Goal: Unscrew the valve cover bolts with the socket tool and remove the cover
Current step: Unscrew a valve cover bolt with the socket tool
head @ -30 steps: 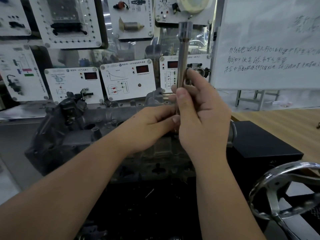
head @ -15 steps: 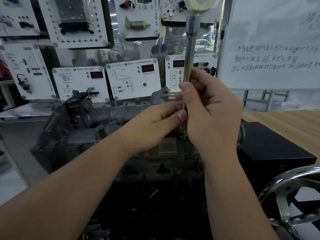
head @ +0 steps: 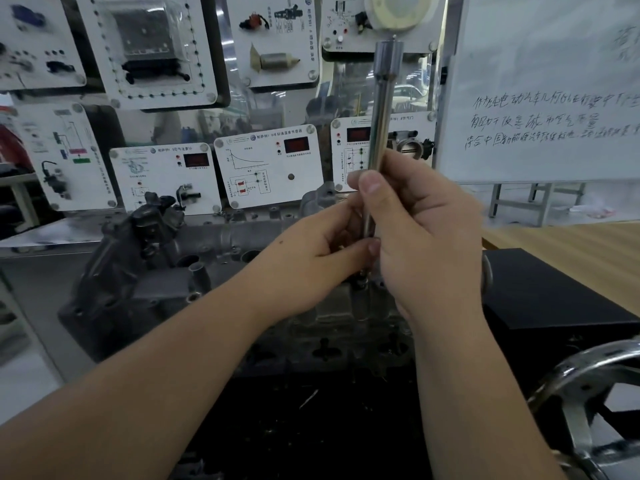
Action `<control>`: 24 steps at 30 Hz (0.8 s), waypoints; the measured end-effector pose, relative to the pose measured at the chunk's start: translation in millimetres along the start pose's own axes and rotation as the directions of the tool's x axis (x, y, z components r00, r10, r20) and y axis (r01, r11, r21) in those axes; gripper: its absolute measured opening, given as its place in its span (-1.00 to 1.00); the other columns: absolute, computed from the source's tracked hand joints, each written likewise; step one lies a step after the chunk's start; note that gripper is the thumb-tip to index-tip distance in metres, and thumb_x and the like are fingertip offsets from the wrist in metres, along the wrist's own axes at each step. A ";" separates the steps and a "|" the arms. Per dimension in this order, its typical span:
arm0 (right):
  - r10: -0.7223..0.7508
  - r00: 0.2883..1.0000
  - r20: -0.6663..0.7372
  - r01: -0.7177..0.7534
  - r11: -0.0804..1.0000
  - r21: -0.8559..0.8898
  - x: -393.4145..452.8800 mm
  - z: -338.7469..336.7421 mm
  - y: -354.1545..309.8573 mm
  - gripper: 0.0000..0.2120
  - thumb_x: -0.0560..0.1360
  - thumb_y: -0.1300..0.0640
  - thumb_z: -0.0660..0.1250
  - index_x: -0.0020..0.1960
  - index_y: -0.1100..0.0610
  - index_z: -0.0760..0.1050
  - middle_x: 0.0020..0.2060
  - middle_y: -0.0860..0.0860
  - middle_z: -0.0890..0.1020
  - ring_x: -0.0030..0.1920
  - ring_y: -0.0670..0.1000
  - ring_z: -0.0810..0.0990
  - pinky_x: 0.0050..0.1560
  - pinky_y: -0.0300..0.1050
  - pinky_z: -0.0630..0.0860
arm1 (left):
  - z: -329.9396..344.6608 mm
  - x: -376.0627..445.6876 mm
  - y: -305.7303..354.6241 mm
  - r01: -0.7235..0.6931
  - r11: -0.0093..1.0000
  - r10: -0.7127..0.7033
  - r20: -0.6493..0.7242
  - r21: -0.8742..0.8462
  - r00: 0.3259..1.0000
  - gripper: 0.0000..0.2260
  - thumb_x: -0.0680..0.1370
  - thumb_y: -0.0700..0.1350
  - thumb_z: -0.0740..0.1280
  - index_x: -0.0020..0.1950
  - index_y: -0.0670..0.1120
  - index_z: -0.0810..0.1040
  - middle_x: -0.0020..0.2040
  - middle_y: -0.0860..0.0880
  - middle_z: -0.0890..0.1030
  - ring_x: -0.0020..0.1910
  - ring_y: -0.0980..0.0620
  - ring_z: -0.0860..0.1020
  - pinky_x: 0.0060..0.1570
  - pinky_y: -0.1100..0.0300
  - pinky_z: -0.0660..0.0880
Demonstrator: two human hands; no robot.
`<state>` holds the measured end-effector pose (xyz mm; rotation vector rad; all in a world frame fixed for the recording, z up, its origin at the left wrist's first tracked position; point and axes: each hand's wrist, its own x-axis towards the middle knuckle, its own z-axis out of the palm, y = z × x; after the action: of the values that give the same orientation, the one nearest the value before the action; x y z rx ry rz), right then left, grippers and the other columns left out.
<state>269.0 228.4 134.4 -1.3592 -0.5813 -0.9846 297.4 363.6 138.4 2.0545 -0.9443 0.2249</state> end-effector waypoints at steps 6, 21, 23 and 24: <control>0.034 0.999 0.021 -0.035 0.999 0.040 -3.9 0.6 3.5 -0.73 0.65 0.17 0.25 0.33 0.04 0.51 -0.07 -0.11 0.73 -0.15 -0.13 0.68 -0.20 -0.29 0.58 | -3.2 -5.0 -4.1 0.018 1.000 -0.018 -0.007 0.006 1.000 -0.74 0.64 0.09 0.20 0.15 0.02 0.62 0.04 0.00 0.70 0.08 -0.05 0.65 0.15 -0.11 0.54; 0.017 0.999 0.030 -0.014 0.993 -0.113 -12.9 -7.9 -1.4 -0.71 0.62 0.19 0.28 0.20 -0.16 0.55 -0.04 -0.21 0.72 -0.02 -0.17 0.69 -0.05 -0.30 0.59 | -1.9 -6.1 -2.3 0.014 1.000 -0.015 0.012 0.020 1.000 -0.77 0.71 -0.01 0.20 0.21 -0.04 0.60 0.08 0.00 0.68 0.13 0.01 0.62 0.21 0.08 0.54; 0.030 0.999 0.042 -0.024 0.991 -0.133 -13.6 -9.1 -2.7 -0.70 0.63 0.15 0.25 0.24 -0.21 0.51 0.00 -0.19 0.71 0.00 -0.15 0.69 -0.01 -0.22 0.62 | -1.5 -5.0 -2.4 0.009 1.000 -0.009 0.009 0.003 1.000 -0.81 0.69 -0.01 0.22 0.15 -0.01 0.60 0.03 0.05 0.68 0.08 0.04 0.63 0.16 0.11 0.55; 0.037 0.998 0.046 -0.030 0.990 -0.139 -14.2 -9.6 -2.5 -0.72 0.63 0.13 0.26 0.26 -0.18 0.51 0.01 -0.18 0.71 -0.02 -0.13 0.69 -0.01 -0.18 0.63 | -1.0 -4.2 -2.4 0.013 1.000 -0.013 0.010 -0.015 1.000 -0.80 0.68 0.00 0.23 0.16 -0.02 0.60 0.04 0.05 0.69 0.09 0.03 0.64 0.18 0.04 0.56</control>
<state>258.0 222.8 122.4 -1.5143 -0.5327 -0.9819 296.3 367.5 135.6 2.0492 -0.9360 0.2000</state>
